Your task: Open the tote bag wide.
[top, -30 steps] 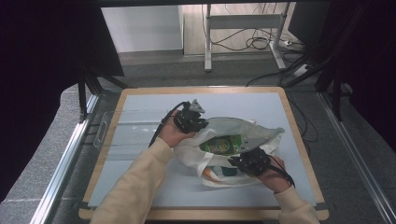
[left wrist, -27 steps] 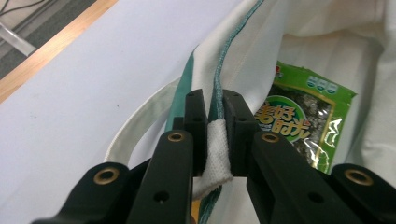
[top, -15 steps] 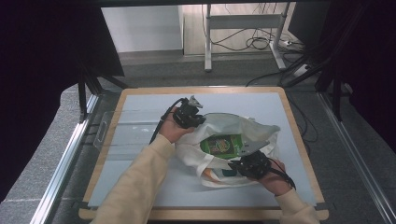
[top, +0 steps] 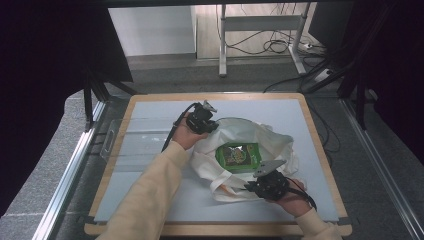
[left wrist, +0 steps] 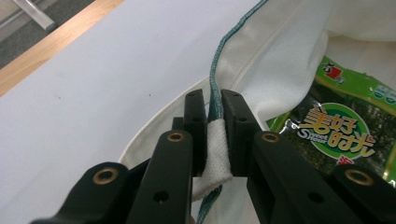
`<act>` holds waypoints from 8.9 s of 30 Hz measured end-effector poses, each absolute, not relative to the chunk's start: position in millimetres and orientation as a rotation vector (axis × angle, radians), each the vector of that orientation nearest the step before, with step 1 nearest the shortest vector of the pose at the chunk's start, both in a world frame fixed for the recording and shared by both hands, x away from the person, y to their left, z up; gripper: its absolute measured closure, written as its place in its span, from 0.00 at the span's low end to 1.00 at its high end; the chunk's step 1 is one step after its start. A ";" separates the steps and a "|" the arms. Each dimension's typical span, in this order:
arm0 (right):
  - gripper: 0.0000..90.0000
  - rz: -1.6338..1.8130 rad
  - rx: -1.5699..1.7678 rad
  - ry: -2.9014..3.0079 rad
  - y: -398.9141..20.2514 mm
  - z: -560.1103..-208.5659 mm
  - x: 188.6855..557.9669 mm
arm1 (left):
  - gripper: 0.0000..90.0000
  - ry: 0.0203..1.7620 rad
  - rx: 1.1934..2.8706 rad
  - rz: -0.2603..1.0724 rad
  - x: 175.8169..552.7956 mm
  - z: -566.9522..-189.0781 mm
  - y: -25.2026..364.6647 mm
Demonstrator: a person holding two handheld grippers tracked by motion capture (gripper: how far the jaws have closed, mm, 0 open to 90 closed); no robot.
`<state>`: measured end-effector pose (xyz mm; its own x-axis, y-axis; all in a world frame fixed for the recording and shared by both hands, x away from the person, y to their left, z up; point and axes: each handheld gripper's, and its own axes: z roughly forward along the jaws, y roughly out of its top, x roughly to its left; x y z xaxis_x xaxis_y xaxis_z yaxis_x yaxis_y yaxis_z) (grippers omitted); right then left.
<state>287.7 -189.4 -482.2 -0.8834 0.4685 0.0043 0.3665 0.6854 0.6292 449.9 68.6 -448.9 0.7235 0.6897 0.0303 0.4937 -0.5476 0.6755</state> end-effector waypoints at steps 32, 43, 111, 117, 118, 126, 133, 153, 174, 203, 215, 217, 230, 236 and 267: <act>0.77 0.996 0.656 2.760 -188.1 -487.7 285.2 | 0.74 0.823 2.252 0.357 433.4 -440.6 76.6; 0.53 1.122 0.750 2.606 -194.6 -467.6 288.3 | 0.46 0.738 2.142 0.376 380.4 -414.4 98.7; 0.98 1.075 0.792 2.667 -105.9 -450.6 401.2 | 1.00 0.615 2.229 0.143 338.3 -456.4 88.8; 0.98 1.018 0.767 2.707 -99.8 -459.2 402.9 | 1.00 0.623 2.215 0.122 339.0 -457.3 89.7; 0.98 1.019 0.770 2.708 -99.6 -459.7 403.3 | 1.00 0.623 2.214 0.120 339.1 -457.3 89.8; 0.98 0.996 0.795 2.723 -95.8 -467.6 411.6 | 1.00 0.622 2.235 0.092 338.6 -459.9 88.5; 0.98 0.980 0.793 2.706 -91.7 -472.3 419.7 | 1.00 0.620 2.256 0.073 337.7 -463.5 87.5; 0.99 0.981 0.819 2.616 -93.1 -480.9 448.3 | 1.00 0.639 2.288 0.023 332.6 -477.0 88.0; 0.99 0.958 0.737 2.714 -106.1 -485.2 412.3 | 1.00 0.635 2.303 0.032 333.1 -478.6 86.9; 0.99 0.966 0.877 2.674 -78.7 -493.7 437.9 | 1.00 0.630 2.311 0.024 334.0 -480.3 87.2; 0.99 0.932 0.851 2.678 -86.3 -483.8 430.2 | 1.00 0.643 2.303 0.011 334.5 -481.1 88.4; 0.99 0.928 0.851 2.670 -94.6 -476.5 426.3 | 1.00 0.643 2.302 0.010 335.0 -481.3 88.7; 0.99 0.873 0.931 2.569 -160.2 -447.1 414.8 | 1.00 0.654 2.295 0.007 335.7 -481.2 89.2; 0.99 0.821 0.950 2.545 -173.4 -449.9 419.4 | 1.00 0.657 2.293 0.006 336.0 -481.4 89.6; 0.99 0.691 1.168 2.469 -184.1 -480.7 474.7 | 1.00 0.661 2.294 0.004 336.2 -481.7 91.4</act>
